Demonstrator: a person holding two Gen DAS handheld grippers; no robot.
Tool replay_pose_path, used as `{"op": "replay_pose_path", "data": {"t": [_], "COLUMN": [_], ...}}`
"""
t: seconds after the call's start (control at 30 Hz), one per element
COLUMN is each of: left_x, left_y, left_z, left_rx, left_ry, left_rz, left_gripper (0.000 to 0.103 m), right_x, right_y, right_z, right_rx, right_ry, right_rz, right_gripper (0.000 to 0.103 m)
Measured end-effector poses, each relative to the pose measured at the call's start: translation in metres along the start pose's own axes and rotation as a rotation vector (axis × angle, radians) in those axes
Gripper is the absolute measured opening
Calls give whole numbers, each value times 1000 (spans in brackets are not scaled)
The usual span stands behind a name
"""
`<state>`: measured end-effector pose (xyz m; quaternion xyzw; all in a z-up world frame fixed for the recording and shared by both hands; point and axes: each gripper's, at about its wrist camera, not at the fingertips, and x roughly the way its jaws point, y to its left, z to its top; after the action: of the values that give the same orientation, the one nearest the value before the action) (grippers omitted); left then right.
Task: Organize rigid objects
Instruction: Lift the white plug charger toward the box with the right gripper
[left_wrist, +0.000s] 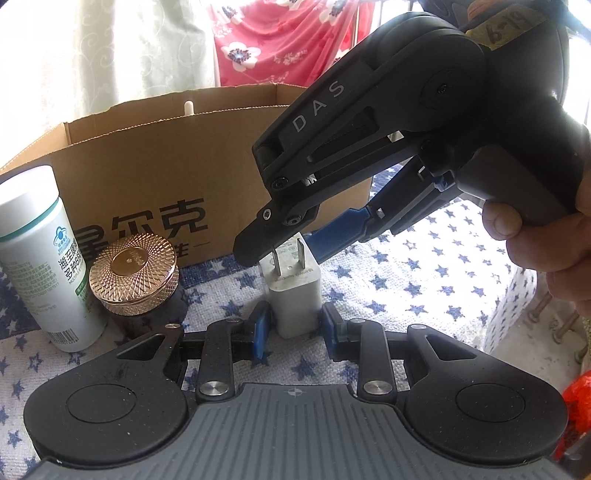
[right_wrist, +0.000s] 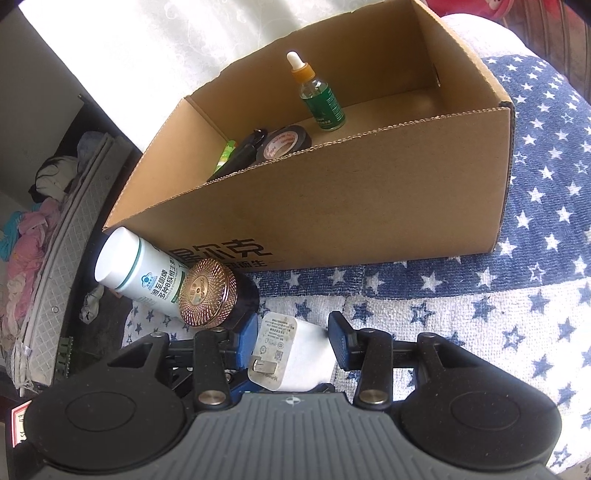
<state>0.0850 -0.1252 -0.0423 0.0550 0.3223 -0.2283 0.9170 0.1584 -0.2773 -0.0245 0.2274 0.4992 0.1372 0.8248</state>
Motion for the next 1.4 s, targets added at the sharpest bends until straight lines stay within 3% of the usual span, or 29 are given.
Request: {"op": "replay_pose_path", "data": {"t": [0.3,0.8,1.13,1.4], "left_x": [6,10,-6,-48], "left_y": [-1,-6,-2,3], "left_z": [2,1,8,50], "left_rx": [4,11,-19,20], "left_ry": [-8,-16,-34,-127], "left_rz": [6,36,36,70], "left_gripper": [30,29,26,26], "right_x": [-2,6,-10,-55], "right_y": [-6,7,18,58], "right_z": [9,13,6,26], "right_rx": [63,15,-24,-130], "right_ry": [23,69,10,-109], "right_rz": [4,-64,-40,52], "right_gripper": [45,45,37,37]}}
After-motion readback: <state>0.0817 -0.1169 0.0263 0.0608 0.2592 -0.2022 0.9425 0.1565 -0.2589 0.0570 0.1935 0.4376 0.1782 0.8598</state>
